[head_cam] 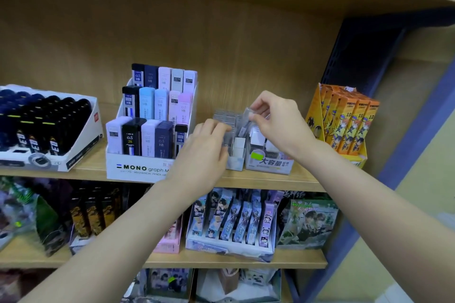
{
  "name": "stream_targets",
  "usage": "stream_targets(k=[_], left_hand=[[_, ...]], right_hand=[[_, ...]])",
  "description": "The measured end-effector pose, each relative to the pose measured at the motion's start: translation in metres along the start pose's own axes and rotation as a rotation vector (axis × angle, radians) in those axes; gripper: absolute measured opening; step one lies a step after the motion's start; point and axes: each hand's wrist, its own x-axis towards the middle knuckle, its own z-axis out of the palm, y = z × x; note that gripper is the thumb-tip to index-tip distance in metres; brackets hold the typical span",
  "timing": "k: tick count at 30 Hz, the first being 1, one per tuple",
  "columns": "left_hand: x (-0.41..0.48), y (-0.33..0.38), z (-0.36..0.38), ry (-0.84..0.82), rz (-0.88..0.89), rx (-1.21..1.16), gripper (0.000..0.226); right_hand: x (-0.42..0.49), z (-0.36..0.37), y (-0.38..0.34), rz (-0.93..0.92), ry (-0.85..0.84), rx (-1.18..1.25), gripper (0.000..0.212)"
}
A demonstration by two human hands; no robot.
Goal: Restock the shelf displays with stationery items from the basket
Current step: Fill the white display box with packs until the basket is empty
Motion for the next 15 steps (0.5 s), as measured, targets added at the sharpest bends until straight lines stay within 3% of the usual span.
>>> stream_targets(k=[12,15], left_hand=[[0.005,-0.004,0.003,0.012,0.056,0.059,0.039],[0.002,-0.003,0.0,0.037,0.082,0.095,0.041]], right_hand=[[0.003,0.01,-0.001,-0.104,-0.227,-0.424,0.032],[-0.008,0.006,-0.004,-0.126,-0.167,-0.396,0.037]])
